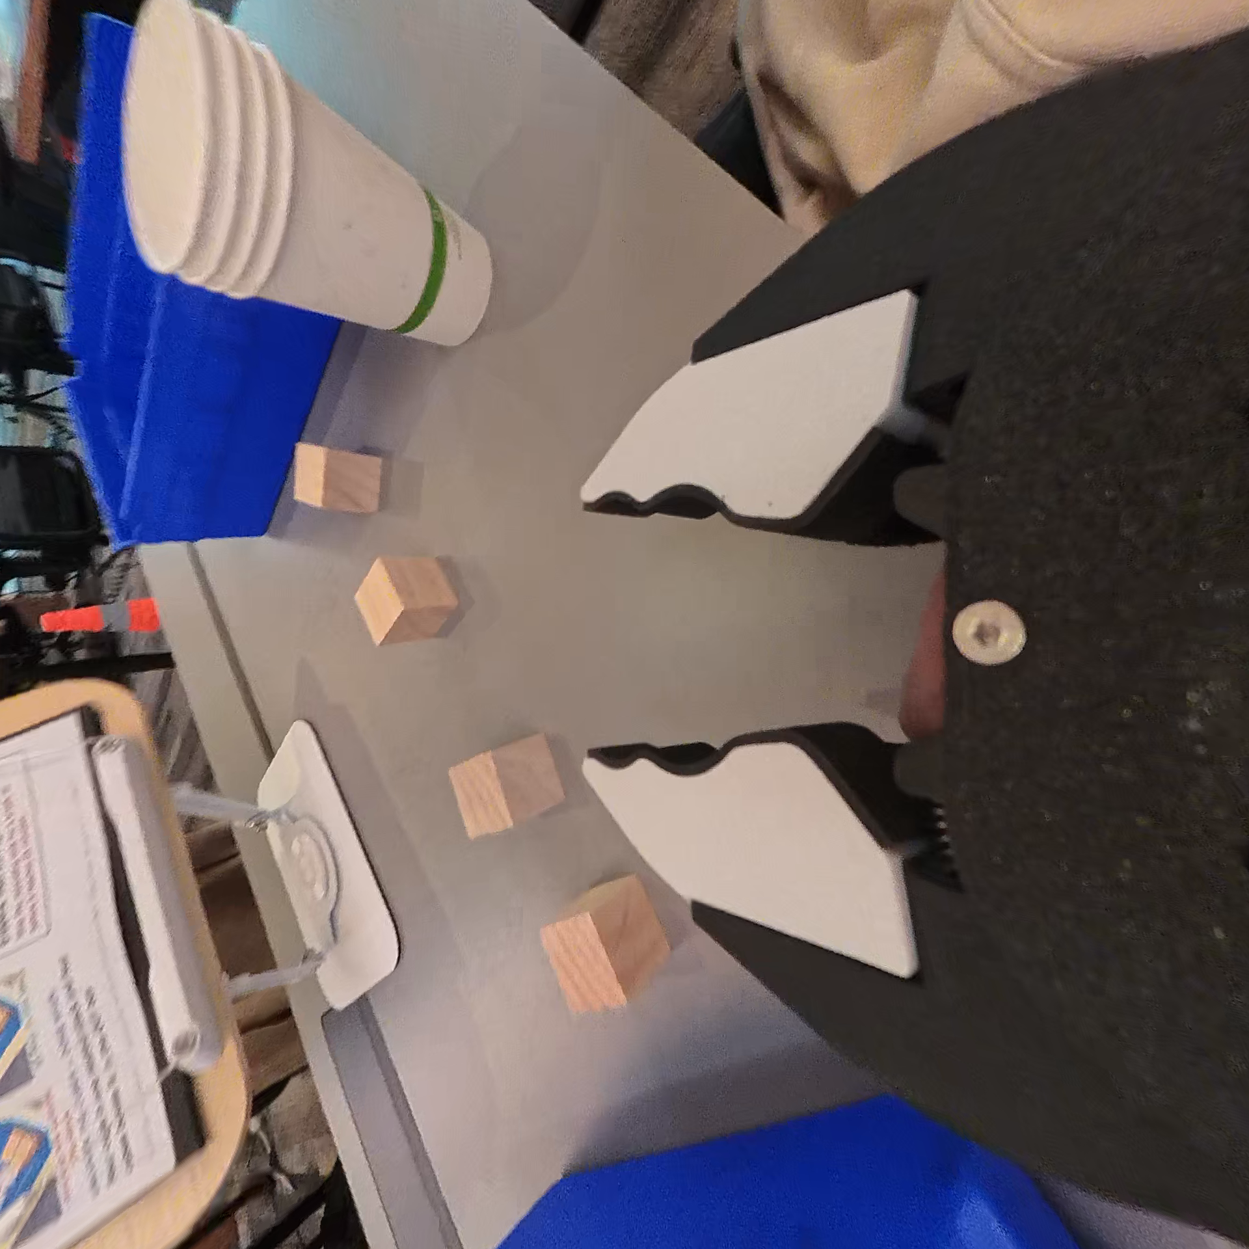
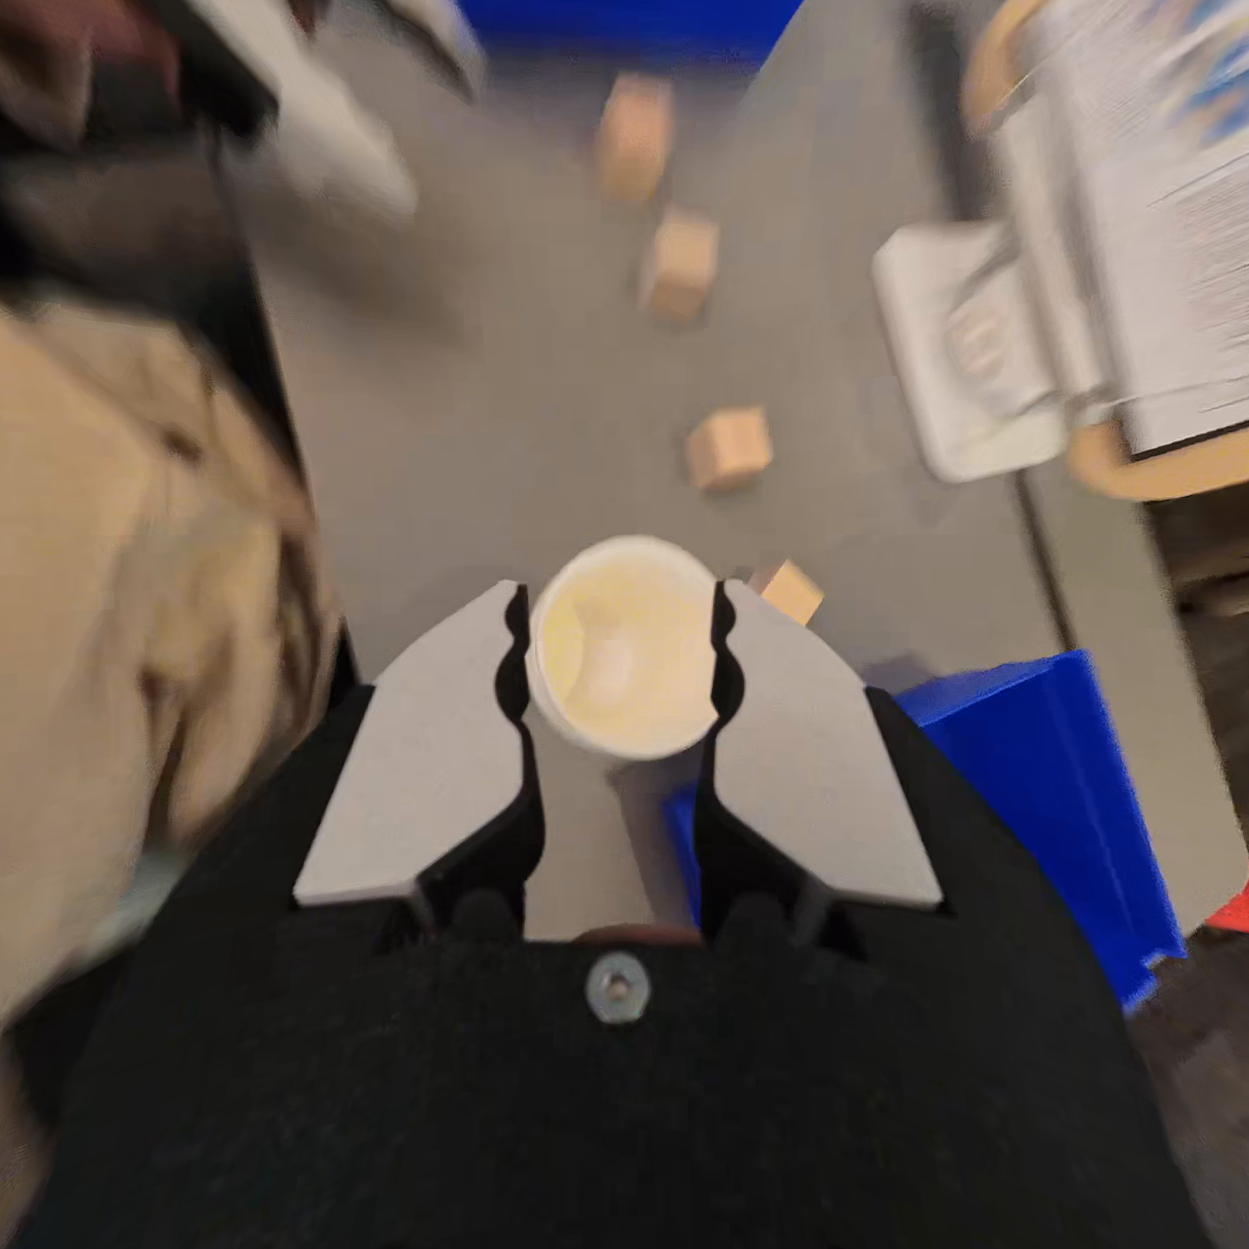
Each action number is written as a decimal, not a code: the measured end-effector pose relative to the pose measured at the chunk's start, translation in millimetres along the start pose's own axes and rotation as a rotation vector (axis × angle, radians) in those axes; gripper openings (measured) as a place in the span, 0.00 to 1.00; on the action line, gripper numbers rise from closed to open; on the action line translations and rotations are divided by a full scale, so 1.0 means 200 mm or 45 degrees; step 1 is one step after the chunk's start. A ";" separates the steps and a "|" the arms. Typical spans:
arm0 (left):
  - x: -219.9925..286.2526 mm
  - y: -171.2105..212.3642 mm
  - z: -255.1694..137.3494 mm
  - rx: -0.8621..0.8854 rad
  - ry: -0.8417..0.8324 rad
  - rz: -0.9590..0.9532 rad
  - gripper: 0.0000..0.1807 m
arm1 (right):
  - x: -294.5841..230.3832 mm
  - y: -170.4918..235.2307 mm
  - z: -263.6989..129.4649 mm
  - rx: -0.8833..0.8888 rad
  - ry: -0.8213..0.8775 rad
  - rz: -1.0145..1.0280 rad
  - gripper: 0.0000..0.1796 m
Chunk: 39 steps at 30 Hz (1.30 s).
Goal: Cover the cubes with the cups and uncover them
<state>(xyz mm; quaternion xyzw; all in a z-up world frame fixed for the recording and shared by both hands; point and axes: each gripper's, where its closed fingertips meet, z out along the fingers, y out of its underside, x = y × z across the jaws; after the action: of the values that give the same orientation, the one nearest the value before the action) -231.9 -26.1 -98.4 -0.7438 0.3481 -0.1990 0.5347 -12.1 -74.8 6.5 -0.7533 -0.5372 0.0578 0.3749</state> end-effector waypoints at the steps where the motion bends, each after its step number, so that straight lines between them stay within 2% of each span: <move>1: -0.03 -0.02 -0.02 0.038 -0.024 -0.040 0.36 | -0.01 -0.04 -0.02 0.197 0.122 0.077 0.28; 3: -0.12 -0.05 -0.07 0.120 -0.140 -0.079 0.38 | -0.07 -0.08 -0.05 0.547 0.310 0.250 0.32; 5: -0.19 -0.08 -0.11 0.176 -0.252 -0.105 0.38 | -0.12 -0.06 -0.03 0.735 0.500 0.419 0.32; 8: -0.25 -0.07 -0.14 0.223 -0.345 -0.180 0.38 | -0.20 -0.02 0.05 0.787 0.675 0.526 0.36; 11: -0.27 -0.05 -0.14 0.238 -0.379 -0.218 0.37 | -0.16 0.04 0.04 0.756 0.875 0.529 0.39; 15: -0.28 -0.03 -0.11 0.193 -0.385 -0.175 0.36 | -0.14 0.11 -0.04 0.880 0.920 0.649 0.38; 23: -0.20 0.03 -0.02 0.113 -0.275 -0.158 0.36 | -0.13 0.22 0.00 0.821 0.873 0.699 0.46; 26: -0.14 0.02 -0.01 0.108 -0.211 -0.156 0.36 | -0.13 0.33 0.02 0.729 0.901 0.744 0.47; 28: -0.11 0.01 -0.01 0.102 -0.179 -0.135 0.36 | -0.14 0.42 0.09 0.633 0.883 0.787 0.47; 30: -0.11 0.04 0.00 0.055 -0.203 -0.106 0.36 | -0.20 0.49 0.22 0.544 0.767 0.853 0.48; 33: -0.15 0.11 0.02 -0.056 -0.274 -0.110 0.36 | -0.27 0.51 0.40 0.429 0.644 0.888 0.50; 39: -0.18 0.17 0.03 -0.148 -0.290 -0.151 0.33 | -0.05 0.53 0.47 0.327 0.777 0.845 0.51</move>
<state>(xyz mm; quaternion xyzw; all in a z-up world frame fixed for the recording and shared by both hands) -262.4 -2.2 -130.7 -0.8105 0.2514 -0.1240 0.5142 18.2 -50.3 -129.9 -0.8146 -0.1209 0.0165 0.5670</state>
